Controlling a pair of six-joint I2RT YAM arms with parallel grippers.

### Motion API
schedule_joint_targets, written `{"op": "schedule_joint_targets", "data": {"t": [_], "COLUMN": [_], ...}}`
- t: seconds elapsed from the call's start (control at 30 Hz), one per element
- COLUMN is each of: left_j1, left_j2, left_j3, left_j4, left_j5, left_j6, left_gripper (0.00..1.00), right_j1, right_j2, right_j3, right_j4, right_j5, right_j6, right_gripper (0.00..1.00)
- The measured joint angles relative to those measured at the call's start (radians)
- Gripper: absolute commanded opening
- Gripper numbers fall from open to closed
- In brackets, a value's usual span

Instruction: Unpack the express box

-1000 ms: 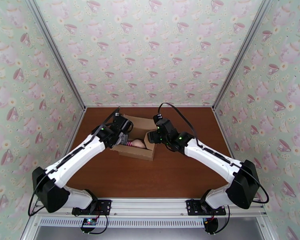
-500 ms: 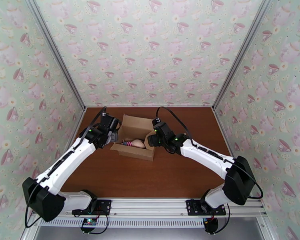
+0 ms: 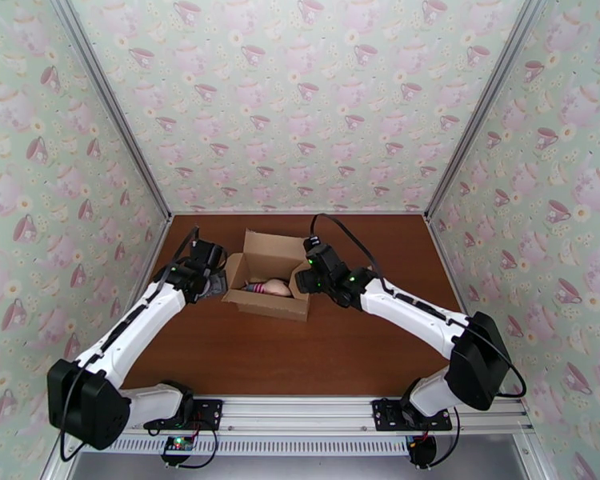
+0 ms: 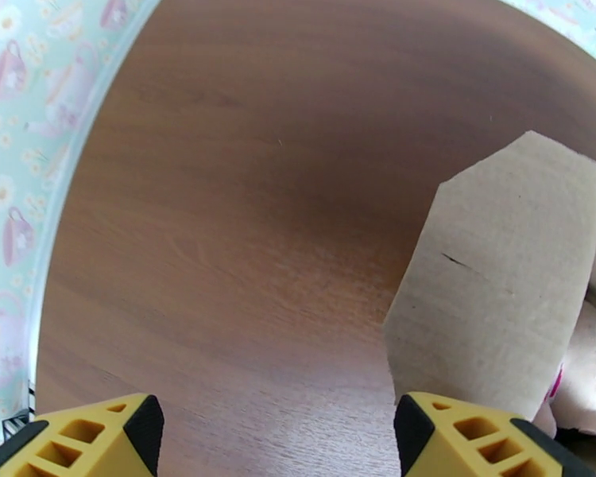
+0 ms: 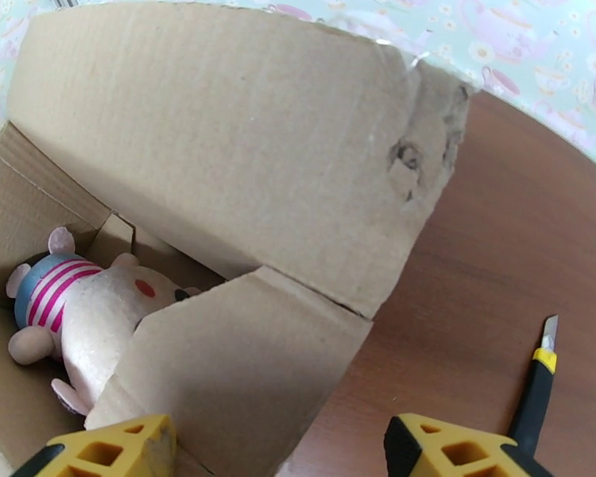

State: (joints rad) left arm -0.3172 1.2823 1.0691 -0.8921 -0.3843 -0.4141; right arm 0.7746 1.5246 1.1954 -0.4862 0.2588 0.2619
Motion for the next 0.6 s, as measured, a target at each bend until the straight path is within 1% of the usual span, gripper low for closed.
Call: {"op": "schedule_joint_targets", "data": {"t": [0.23, 0.3, 0.37, 0.47, 0.6], "left_j1": [-0.012, -0.028, -0.047, -0.069, -0.082], "left_j2": [-0.068, -0.092, -0.109, -0.124, -0.132], "left_j3": [-0.066, -0.090, -0.105, -0.115, -0.118], "left_j4": [0.029, 0.029, 0.029, 0.029, 0.026], "left_j5": [0.039, 0.051, 0.060, 0.064, 0.067], "left_j6": [-0.051, -0.069, -0.089, -0.111, -0.129], "left_gripper": [0.81, 0.82, 0.81, 0.81, 0.81], "right_j1": [-0.039, -0.045, -0.043, -0.024, 0.041], "right_j2": [0.021, 0.021, 0.021, 0.021, 0.021], "right_j3": [0.076, 0.101, 0.130, 0.170, 0.201], "right_j4": [-0.016, -0.022, -0.030, -0.053, -0.085], "right_j5": [-0.008, -0.008, -0.015, -0.016, 0.012], "right_j6": [-0.043, -0.054, -0.065, -0.071, -0.075], "right_gripper": [0.75, 0.79, 0.80, 0.81, 0.83]}}
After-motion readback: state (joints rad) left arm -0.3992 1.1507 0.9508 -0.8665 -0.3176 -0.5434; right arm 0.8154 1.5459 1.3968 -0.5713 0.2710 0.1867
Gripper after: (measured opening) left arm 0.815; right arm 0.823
